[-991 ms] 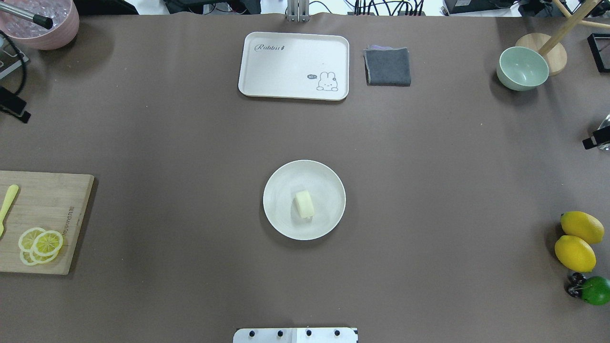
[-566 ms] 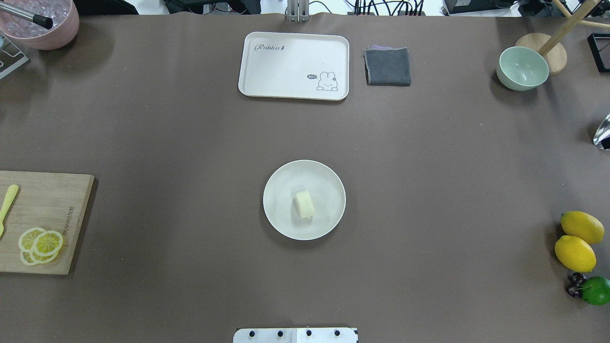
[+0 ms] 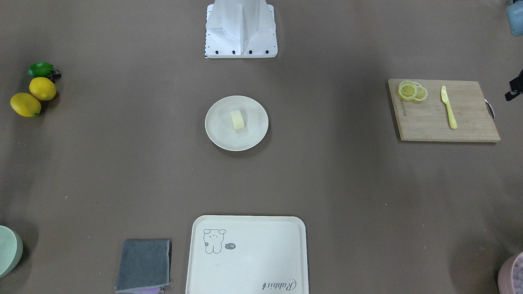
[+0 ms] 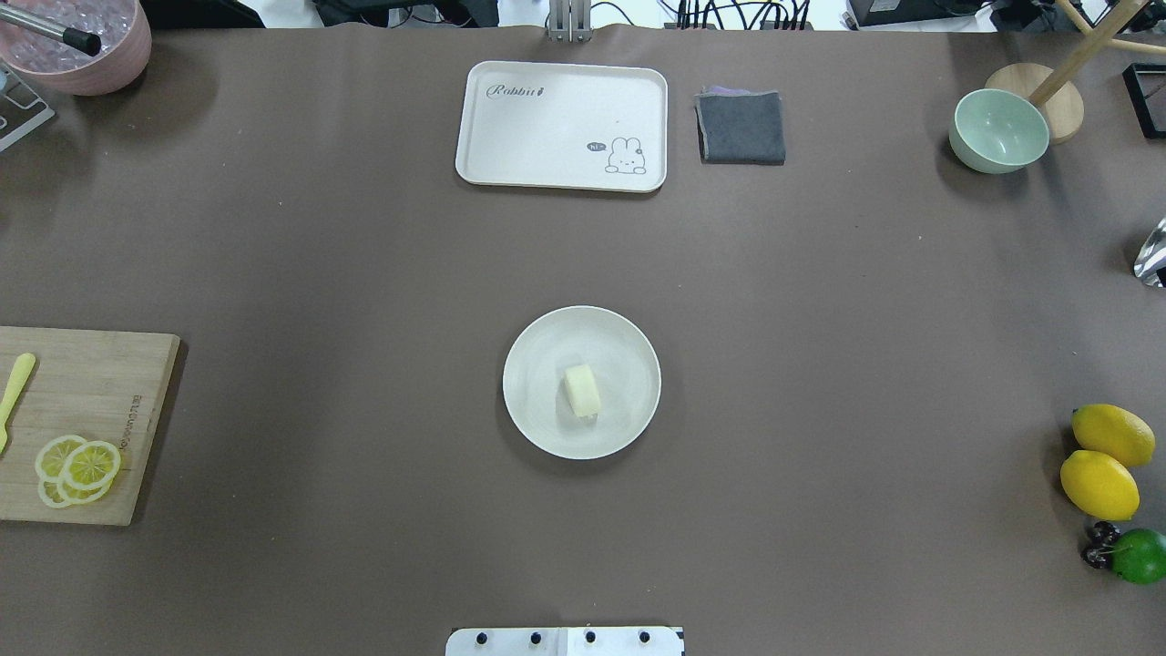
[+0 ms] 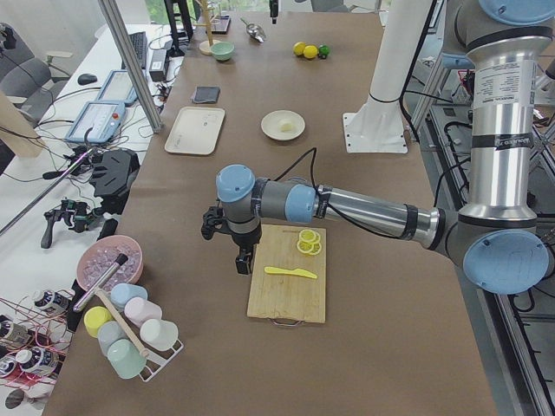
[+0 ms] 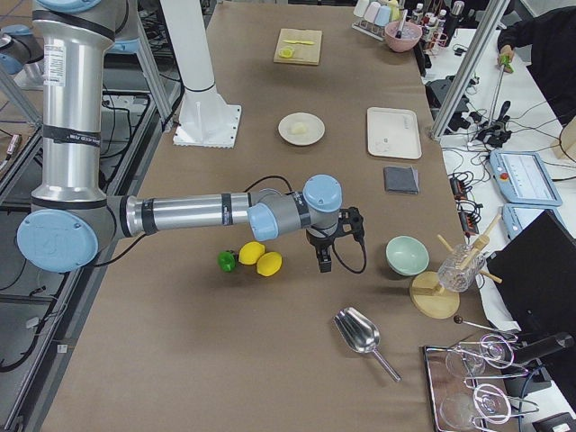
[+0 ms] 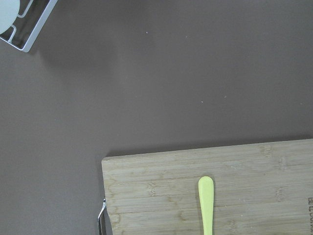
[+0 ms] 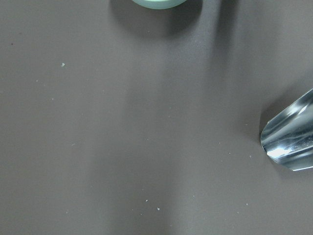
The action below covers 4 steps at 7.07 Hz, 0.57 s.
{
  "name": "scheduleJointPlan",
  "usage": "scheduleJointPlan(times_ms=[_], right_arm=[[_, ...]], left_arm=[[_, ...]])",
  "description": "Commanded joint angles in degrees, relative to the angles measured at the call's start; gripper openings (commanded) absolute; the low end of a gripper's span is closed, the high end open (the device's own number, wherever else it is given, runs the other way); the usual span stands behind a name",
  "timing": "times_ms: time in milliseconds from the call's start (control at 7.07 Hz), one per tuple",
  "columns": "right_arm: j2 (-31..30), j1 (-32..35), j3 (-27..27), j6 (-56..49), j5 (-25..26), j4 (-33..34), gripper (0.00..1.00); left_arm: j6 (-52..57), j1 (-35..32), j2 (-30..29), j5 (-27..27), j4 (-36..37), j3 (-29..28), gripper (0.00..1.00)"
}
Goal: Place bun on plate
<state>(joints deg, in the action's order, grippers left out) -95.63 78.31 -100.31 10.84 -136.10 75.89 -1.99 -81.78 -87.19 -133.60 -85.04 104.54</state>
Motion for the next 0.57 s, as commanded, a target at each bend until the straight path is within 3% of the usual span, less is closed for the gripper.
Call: scheduleJointPlan(times_ms=[0, 425], right_arm=[[-0.26, 0.00, -0.06, 0.32, 0.04, -0.04, 1.00], [-0.08, 0.09, 0.03, 0.77, 0.13, 0.14, 1.00]], left_arm=[[-0.20, 0.04, -0.09, 0.01, -0.12, 0.05, 0.97], [-0.38, 0.04, 0.09, -0.17, -0.12, 0.14, 0.97]])
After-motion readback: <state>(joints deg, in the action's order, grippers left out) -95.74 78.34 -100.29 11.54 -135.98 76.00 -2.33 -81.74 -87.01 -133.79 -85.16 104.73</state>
